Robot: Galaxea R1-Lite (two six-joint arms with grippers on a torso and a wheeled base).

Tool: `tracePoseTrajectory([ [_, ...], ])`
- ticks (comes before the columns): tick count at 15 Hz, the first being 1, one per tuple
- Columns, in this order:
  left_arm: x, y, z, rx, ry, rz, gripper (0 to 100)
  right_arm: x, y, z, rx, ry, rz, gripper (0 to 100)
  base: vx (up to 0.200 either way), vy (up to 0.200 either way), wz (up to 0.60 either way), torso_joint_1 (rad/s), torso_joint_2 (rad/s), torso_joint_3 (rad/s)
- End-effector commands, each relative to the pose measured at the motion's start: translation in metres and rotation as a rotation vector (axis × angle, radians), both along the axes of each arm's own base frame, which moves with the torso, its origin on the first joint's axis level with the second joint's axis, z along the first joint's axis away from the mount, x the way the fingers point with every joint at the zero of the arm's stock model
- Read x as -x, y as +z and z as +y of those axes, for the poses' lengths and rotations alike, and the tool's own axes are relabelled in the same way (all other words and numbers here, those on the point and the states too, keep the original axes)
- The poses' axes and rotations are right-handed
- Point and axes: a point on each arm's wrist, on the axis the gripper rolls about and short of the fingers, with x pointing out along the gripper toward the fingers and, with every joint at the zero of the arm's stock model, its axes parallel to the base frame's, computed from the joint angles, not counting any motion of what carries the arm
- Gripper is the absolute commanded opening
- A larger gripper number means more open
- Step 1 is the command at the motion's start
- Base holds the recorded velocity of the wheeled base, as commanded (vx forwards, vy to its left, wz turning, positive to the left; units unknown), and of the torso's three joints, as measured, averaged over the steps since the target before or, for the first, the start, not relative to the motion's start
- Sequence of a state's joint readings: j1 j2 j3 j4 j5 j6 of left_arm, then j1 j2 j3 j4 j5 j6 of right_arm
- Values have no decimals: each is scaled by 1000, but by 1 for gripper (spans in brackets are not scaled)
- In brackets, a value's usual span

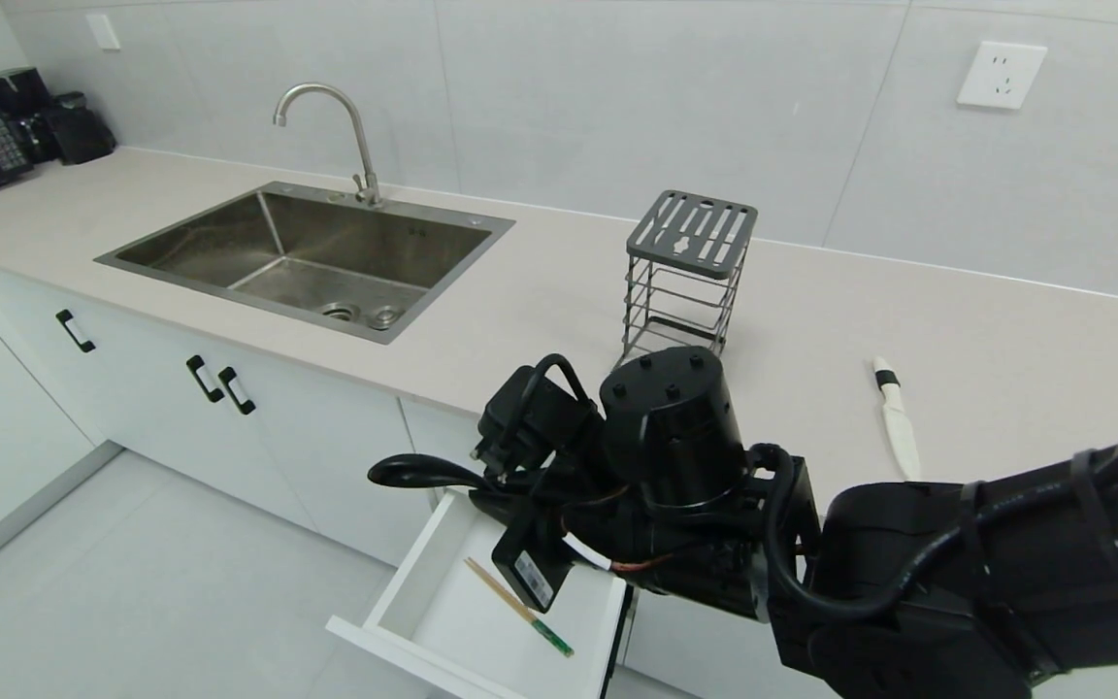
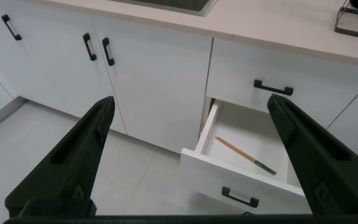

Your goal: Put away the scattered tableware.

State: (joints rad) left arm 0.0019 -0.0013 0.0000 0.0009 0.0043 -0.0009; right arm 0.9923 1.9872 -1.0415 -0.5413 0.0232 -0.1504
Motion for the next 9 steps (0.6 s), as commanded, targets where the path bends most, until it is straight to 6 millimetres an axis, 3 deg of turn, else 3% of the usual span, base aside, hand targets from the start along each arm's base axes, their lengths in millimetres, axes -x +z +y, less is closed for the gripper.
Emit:
tracePoseTrajectory([
  [1, 0, 0, 0, 1, 0, 0, 100, 2, 2, 1, -5, 6, -3, 0, 0, 0, 0, -124, 271, 129],
  [5, 0, 0, 0, 1, 1, 0, 100, 4, 6, -2, -11, 8, -11, 0, 0, 0, 0, -157, 320, 160],
  [9, 0, 0, 0, 1, 1, 0, 100, 4, 8, -7, -13, 0, -10, 0, 0, 0, 0, -248, 491, 237],
])
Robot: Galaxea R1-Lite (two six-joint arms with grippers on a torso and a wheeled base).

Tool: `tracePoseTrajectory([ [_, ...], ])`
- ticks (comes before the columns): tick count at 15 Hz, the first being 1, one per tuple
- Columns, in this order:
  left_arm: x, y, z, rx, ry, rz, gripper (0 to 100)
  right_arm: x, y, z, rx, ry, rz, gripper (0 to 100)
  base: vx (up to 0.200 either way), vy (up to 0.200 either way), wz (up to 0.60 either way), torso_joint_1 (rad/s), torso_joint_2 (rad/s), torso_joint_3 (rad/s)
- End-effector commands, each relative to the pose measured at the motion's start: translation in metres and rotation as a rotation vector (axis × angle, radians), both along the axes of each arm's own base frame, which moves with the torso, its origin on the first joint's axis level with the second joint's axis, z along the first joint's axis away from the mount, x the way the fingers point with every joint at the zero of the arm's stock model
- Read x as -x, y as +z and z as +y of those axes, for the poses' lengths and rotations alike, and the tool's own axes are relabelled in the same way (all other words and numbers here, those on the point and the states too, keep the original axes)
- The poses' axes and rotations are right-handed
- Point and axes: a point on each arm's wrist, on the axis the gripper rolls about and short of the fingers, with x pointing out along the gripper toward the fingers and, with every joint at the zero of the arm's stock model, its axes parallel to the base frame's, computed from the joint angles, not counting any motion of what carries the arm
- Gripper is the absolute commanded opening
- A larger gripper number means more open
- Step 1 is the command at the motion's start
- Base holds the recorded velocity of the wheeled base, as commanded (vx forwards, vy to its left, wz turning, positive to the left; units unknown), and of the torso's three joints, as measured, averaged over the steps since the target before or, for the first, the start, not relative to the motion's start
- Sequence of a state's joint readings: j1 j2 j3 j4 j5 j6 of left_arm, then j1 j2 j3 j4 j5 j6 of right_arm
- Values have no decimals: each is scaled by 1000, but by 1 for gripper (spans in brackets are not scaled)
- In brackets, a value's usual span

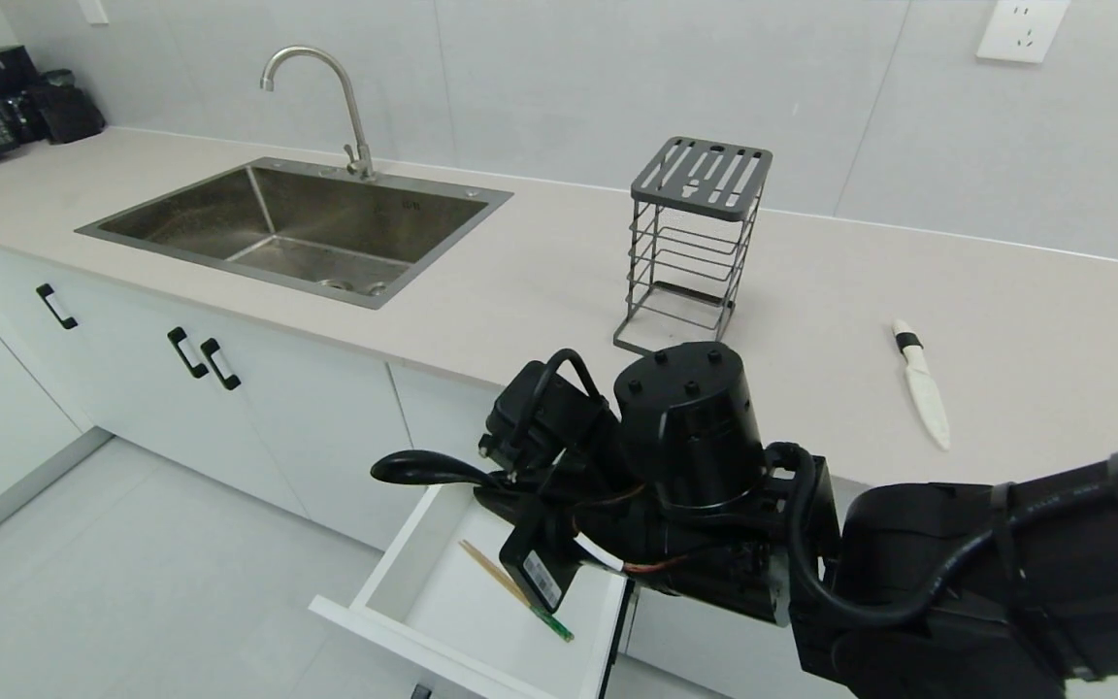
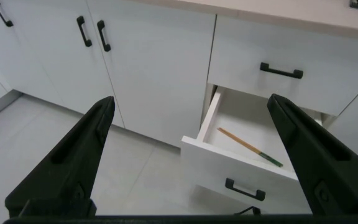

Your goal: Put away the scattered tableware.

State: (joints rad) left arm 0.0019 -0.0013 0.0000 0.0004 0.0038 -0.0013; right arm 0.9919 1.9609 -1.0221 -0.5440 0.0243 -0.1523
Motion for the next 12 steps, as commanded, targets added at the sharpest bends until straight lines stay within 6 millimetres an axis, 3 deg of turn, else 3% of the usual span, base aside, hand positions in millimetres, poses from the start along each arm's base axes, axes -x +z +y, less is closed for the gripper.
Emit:
tracePoseTrajectory([
  [1, 0, 0, 0, 0, 0, 1, 100, 1, 1, -4, 1, -2, 0, 0, 0, 0, 0, -212, 422, 212],
  [12, 0, 0, 0, 0, 2, 1, 100, 7, -5, -6, -1, 8, 1, 0, 0, 0, 0, -150, 297, 143],
])
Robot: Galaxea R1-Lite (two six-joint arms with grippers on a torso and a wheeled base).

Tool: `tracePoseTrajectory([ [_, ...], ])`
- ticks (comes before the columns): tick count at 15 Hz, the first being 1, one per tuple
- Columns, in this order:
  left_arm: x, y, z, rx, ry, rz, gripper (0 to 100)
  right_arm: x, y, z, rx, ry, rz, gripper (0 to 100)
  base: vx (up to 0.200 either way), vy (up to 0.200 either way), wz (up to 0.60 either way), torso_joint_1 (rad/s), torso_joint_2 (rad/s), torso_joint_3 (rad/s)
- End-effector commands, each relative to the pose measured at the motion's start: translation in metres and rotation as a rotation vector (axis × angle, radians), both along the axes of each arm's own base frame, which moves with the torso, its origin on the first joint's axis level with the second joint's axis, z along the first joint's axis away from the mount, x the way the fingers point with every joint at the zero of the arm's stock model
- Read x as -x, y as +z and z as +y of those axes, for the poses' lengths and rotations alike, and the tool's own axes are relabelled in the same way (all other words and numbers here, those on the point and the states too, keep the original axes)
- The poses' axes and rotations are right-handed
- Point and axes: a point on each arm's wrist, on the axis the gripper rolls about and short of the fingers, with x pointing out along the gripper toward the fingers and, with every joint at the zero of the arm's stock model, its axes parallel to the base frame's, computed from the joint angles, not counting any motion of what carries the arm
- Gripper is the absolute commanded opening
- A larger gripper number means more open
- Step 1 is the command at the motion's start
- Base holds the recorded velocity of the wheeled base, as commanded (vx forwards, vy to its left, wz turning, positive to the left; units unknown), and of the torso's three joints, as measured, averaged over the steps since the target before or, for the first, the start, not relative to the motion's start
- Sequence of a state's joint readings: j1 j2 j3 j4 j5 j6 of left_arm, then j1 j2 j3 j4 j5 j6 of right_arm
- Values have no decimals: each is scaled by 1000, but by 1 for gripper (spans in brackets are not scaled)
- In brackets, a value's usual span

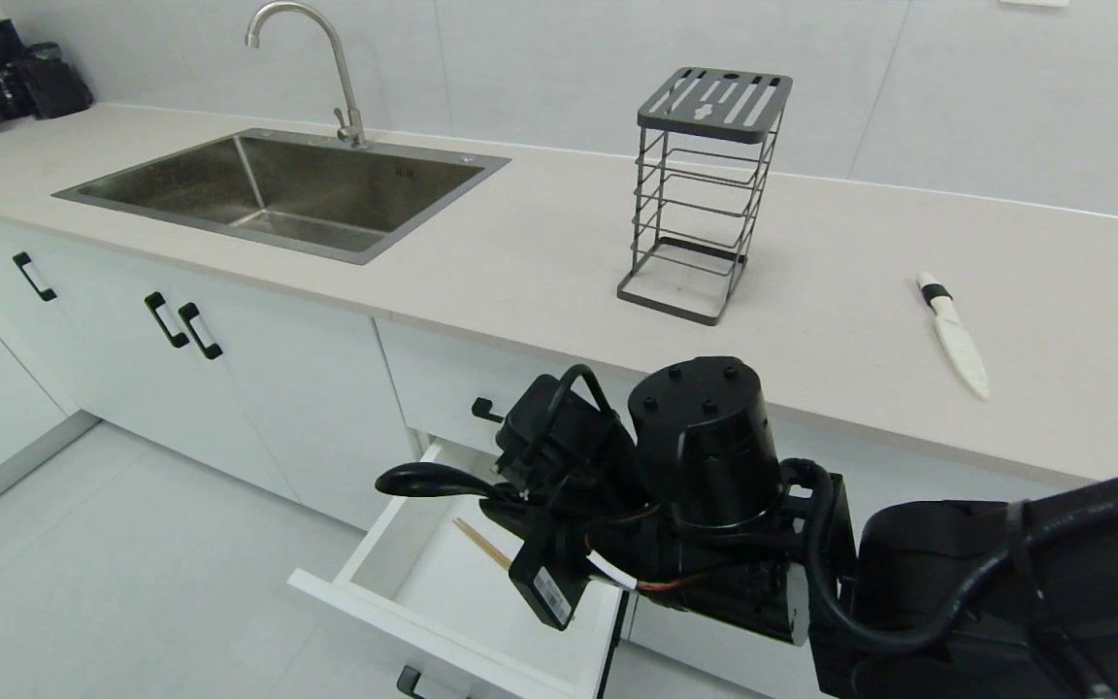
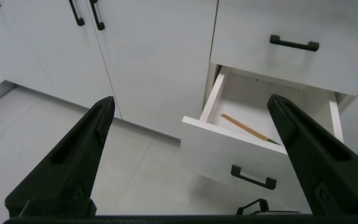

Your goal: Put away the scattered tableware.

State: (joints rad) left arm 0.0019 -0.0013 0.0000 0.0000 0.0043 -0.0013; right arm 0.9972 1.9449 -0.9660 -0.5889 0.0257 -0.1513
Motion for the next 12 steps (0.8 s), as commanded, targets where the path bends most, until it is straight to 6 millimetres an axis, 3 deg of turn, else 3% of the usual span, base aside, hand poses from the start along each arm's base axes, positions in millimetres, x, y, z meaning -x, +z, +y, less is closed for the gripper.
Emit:
tracePoseTrajectory([
  [1, 0, 0, 0, 0, 1, 1, 100, 1, -2, -1, 8, 2, 4, 0, 0, 0, 0, -115, 217, 110],
  [12, 0, 0, 0, 0, 0, 1, 100, 4, -5, -3, -7, 6, -7, 0, 0, 0, 0, -233, 406, 178],
])
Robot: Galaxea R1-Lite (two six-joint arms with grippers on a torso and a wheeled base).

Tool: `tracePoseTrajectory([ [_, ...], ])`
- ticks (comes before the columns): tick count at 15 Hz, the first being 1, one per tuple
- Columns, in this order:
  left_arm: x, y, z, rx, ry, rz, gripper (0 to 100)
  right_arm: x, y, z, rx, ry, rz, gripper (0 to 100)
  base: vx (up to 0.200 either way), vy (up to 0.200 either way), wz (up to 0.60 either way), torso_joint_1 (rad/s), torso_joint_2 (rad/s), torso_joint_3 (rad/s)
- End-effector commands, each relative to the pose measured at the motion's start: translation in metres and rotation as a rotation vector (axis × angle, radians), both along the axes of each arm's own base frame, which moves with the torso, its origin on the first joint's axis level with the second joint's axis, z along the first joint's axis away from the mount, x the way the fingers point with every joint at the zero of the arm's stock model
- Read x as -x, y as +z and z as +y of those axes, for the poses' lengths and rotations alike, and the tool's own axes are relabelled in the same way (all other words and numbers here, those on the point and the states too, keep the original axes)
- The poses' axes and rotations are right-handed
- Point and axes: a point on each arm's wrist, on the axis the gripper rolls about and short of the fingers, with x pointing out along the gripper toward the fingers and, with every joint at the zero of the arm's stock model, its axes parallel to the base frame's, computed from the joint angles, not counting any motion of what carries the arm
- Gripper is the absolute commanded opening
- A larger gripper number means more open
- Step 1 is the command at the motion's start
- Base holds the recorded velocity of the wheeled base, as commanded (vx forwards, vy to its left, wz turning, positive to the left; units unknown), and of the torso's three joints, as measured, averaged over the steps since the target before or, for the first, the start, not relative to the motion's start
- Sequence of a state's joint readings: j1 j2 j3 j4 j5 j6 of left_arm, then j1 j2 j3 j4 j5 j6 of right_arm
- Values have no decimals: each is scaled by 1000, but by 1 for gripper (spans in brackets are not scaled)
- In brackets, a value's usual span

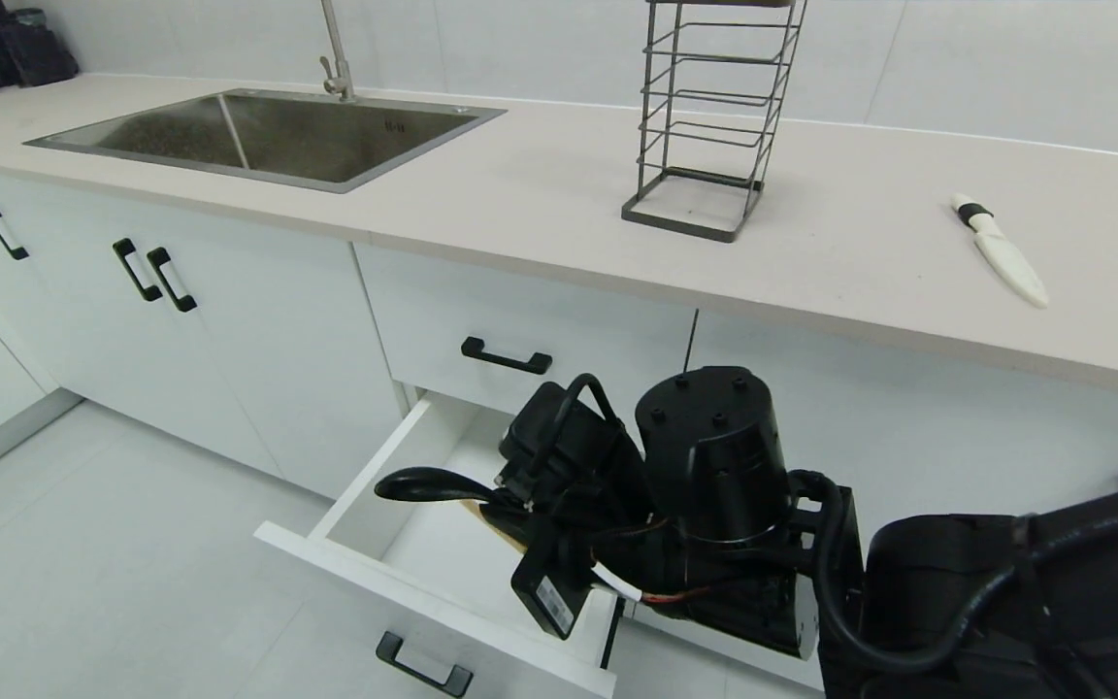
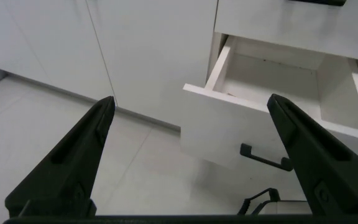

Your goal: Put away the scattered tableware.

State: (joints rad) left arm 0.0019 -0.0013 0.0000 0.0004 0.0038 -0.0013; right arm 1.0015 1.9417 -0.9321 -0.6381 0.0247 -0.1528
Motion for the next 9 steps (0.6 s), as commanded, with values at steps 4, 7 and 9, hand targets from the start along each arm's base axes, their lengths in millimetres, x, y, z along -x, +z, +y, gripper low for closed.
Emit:
tracePoseTrajectory([
  [4, 0, 0, 0, 0, 2, 1, 100, -2, 9, -6, -44, -5, -29, 0, 0, 0, 0, -238, 325, 116],
  [7, 0, 0, 0, 0, 0, 1, 100, -6, 22, -16, -74, -28, -45, 0, 0, 0, 0, -64, 274, 82],
  [9, 0, 0, 0, 0, 0, 1, 100, -15, 27, -24, -90, -37, -48, 0, 0, 0, 0, -7, 132, 34],
])
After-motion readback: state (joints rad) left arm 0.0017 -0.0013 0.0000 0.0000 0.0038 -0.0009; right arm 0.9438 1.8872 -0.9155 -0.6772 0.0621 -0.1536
